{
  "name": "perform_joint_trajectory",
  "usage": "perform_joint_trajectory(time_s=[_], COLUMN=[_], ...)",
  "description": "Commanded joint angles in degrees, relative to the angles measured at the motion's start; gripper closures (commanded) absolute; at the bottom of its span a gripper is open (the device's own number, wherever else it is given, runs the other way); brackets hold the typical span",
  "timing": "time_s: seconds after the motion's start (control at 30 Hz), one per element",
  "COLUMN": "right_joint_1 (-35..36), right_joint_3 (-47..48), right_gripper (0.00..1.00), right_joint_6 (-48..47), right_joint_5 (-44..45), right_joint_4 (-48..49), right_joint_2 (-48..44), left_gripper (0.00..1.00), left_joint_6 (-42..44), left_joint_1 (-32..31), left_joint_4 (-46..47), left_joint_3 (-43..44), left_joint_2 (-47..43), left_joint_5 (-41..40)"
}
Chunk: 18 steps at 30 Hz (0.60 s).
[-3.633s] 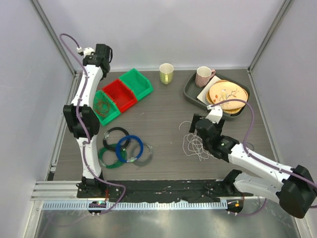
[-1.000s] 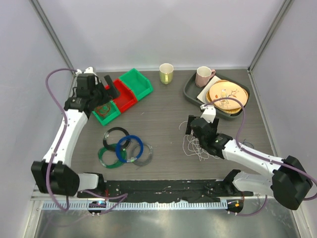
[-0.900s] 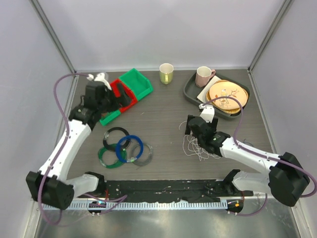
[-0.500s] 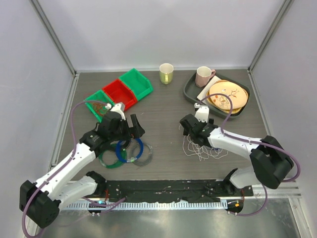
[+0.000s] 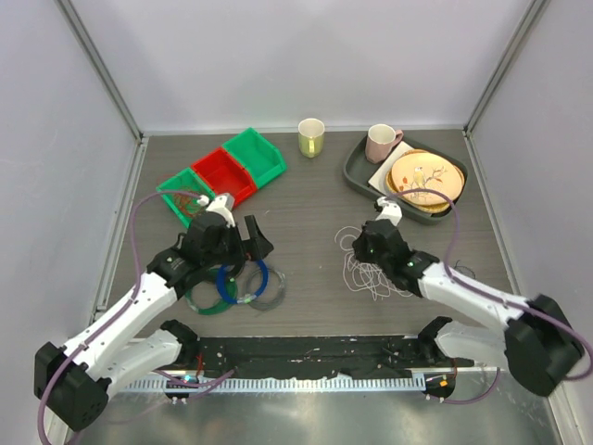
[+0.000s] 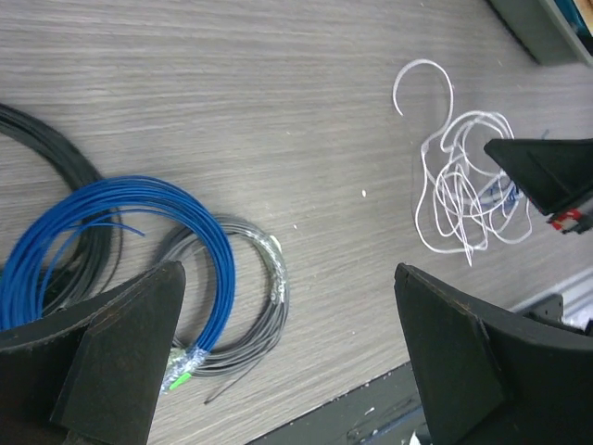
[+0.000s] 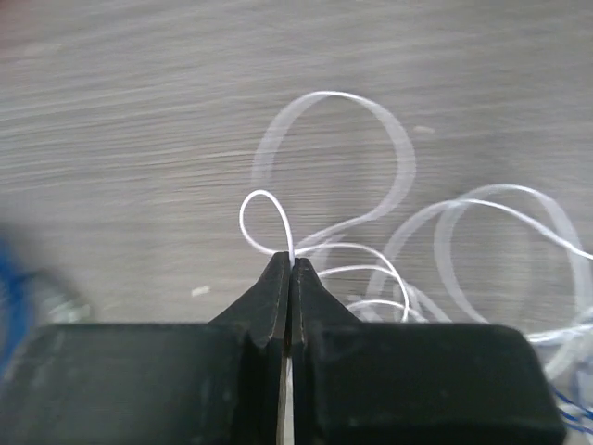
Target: Untangle the cables
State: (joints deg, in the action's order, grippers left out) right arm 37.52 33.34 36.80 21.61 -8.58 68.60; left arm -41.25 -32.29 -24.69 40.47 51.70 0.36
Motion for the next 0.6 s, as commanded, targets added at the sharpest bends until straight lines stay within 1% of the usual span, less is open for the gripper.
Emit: perform_joint_trajectory(time_s=[0.0,0.03,0.07,0.1,0.13,0.17,0.2,0.27,0.3,0.33,0.37,0.43,0.5,0.57], right_joint_1=[0.3,0.3,0.4,0.3,0.4,0.5,0.5,0.5,0.5,0.5,0.4,0.5,0.5,0.5], right_joint_3=[-6.3,-8.7,-9.9,-10.9,-13.1,-13.8,-14.4,-15.1,-15.3,-15.8,-16.0,-16.6,-16.9,-17.6], right_gripper=[0.99,0.99,0.99,0.99,0.99,0.99,0.99,0.99,0.99,0.99,0.99,0.99,0.99,0.99], right_joint_6=[-5.2,-5.0,-4.2,-3.4,-1.9,-1.3,-0.9,-0.3,0.2,0.6,1.6,2.4,3.9,5.1], right_joint_5=[-20.2,-28.1,-31.4,-33.6,-35.3,-34.5,-33.3,-29.4,-28.6,-28.0,-27.6,-27.1,-25.6,-24.0], right_joint_4=[25.3,28.4,31.5,37.0,39.2,40.5,40.3,39.0,38.8,38.9,39.2,39.4,39.6,39.5], right_joint_2=[-13.5,-15.1,-16.8,-18.1,-20.8,-22.3,-23.3,-26.1,-26.8,-27.5,-28.2,-28.5,-29.0,-29.8], left_gripper=[0.0,0.0,0.0,0.0,0.0,0.0,0.0,0.0,0.0,0.0,0.0,0.0,0.0,0.0], left_joint_6=[3.2,3.5,4.5,5.1,6.0,6.6,8.3,9.9,11.3,11.4,11.6,12.9,13.7,13.7], left_joint_1=[-2.2,-4.0,-5.1,-7.8,-9.2,-10.7,-13.8,-16.9,-19.5,-20.8,-21.9,-25.0,-28.1,-29.2], left_joint_4=[8.8,10.4,12.3,15.1,16.3,17.3,18.7,20.8,23.9,24.4,24.4,26.2,27.8,31.7], left_joint_3=[-1.1,-1.4,-1.8,-1.7,-1.5,-0.7,-0.2,0.7,0.9,1.3,3.2,5.3,7.9,8.7], left_joint_2=[1.2,1.6,2.3,4.3,5.2,6.7,8.0,12.4,13.8,17.2,18.7,21.9,25.8,28.7], left_joint_5=[8.1,9.1,9.9,10.9,12.2,12.6,12.6,11.4,10.6,9.1,6.8,5.1,0.4,-3.9])
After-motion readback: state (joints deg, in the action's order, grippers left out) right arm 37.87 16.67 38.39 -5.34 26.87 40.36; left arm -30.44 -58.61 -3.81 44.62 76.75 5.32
